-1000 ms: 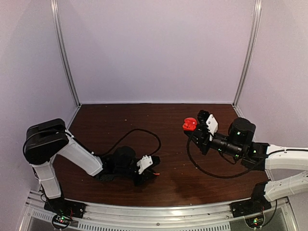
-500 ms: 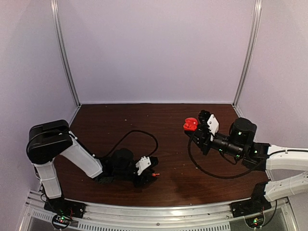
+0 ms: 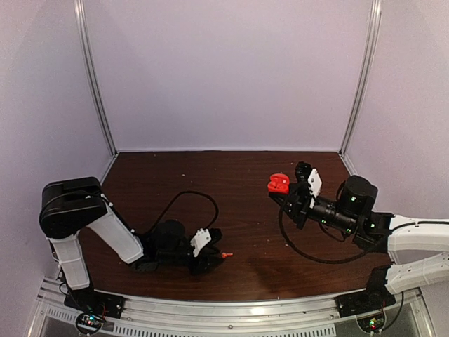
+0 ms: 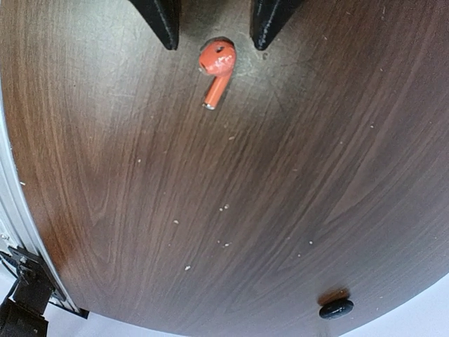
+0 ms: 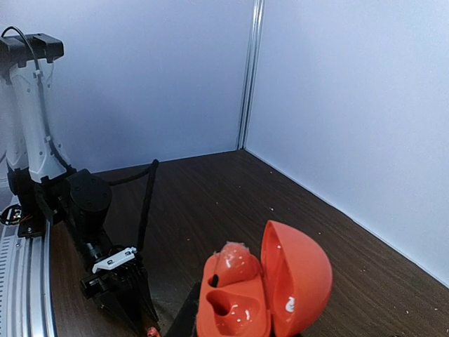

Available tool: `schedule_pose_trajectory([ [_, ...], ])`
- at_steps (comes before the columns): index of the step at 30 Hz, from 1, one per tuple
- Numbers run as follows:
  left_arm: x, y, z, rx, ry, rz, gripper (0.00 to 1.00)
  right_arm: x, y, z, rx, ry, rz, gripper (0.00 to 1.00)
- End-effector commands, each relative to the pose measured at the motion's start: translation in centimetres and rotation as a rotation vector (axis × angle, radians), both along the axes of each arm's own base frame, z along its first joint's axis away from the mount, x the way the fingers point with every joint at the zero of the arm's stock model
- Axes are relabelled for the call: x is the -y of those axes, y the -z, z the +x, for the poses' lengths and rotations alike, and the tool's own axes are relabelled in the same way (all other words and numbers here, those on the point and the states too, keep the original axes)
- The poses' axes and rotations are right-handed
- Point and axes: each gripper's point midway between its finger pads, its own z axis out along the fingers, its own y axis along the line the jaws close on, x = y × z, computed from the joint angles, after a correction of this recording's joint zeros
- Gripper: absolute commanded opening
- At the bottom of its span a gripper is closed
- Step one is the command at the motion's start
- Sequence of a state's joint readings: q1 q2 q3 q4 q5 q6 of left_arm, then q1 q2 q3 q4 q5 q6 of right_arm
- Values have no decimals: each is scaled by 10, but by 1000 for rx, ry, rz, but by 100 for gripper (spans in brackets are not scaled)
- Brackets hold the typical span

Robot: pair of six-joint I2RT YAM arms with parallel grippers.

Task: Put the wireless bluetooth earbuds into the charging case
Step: Place the right earbud at the center of the board, then pick up the right earbud from the center of the board.

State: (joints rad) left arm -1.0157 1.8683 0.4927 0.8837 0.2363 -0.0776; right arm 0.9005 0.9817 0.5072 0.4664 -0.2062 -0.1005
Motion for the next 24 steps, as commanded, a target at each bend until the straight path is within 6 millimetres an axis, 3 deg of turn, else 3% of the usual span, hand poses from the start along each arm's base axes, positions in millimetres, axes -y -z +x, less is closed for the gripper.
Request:
schedule_pose_trajectory([
  [1,6,-13,3,14,17,-72,37,3,-15,-3,23,-13,62,0],
  [18,14,-1,10,-5,44,-52,35,7,-15,5,20,11,55,0],
  [24,15,4,9,-5,59,-45,30,8,-14,6,20,16,52,0],
])
